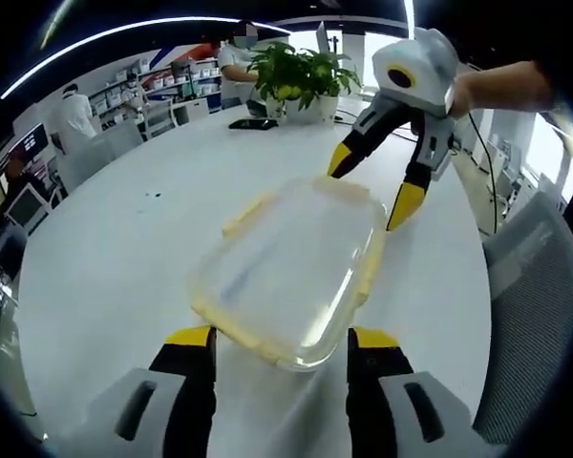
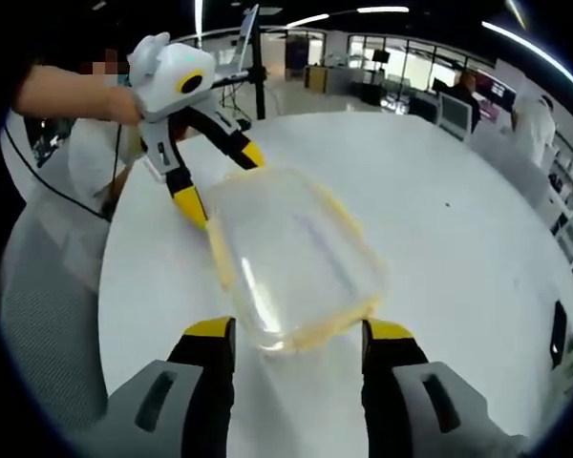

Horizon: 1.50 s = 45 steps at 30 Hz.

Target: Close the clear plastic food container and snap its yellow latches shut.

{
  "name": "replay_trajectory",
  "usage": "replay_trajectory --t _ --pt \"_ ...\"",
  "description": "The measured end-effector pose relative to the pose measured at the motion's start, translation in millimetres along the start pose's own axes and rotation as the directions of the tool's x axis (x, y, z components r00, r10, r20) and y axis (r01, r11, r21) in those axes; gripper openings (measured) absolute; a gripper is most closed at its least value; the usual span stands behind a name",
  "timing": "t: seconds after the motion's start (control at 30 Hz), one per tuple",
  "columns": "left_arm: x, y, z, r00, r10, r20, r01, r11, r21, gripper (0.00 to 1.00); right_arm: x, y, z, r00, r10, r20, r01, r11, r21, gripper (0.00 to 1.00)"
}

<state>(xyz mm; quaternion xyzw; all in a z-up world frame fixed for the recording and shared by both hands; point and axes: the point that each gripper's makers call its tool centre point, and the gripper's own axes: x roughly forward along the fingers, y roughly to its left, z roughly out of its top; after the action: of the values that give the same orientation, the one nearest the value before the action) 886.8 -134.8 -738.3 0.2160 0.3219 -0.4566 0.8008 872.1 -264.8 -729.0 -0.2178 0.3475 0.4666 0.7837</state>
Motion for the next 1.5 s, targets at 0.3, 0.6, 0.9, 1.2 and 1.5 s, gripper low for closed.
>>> replay_trajectory --t 0.3,0.6,0.9,1.2,1.5 --pt "-3 -1.2 3.1 1.0 0.005 0.023 -0.004 1.0 -0.024 0.5 -1 1 -0.9 1.0 -0.008 0.012 0.008 1.0 -0.001 0.54" --pt "-20 -1.5 5.4 0.996 0.041 0.075 -0.036 0.997 -0.065 0.57 -15 6 3.2 0.996 -0.05 0.068 0.048 0.998 0.026 0.63" --pt "-43 -10.9 7.4 0.99 0.077 0.118 -0.063 0.991 -0.119 0.7 -37 16 2.6 0.983 -0.121 0.138 0.109 0.99 0.087 0.7" --pt "-71 -24.5 5.2 0.975 0.143 0.17 -0.113 0.978 -0.174 0.79 -62 28 -3.3 0.964 -0.189 0.186 0.169 0.978 0.118 0.76" --pt "-99 -47.3 -7.2 0.959 0.192 0.206 -0.157 0.972 -0.178 0.86 -86 47 -17.6 0.939 -0.254 0.233 0.221 0.962 0.158 0.82"
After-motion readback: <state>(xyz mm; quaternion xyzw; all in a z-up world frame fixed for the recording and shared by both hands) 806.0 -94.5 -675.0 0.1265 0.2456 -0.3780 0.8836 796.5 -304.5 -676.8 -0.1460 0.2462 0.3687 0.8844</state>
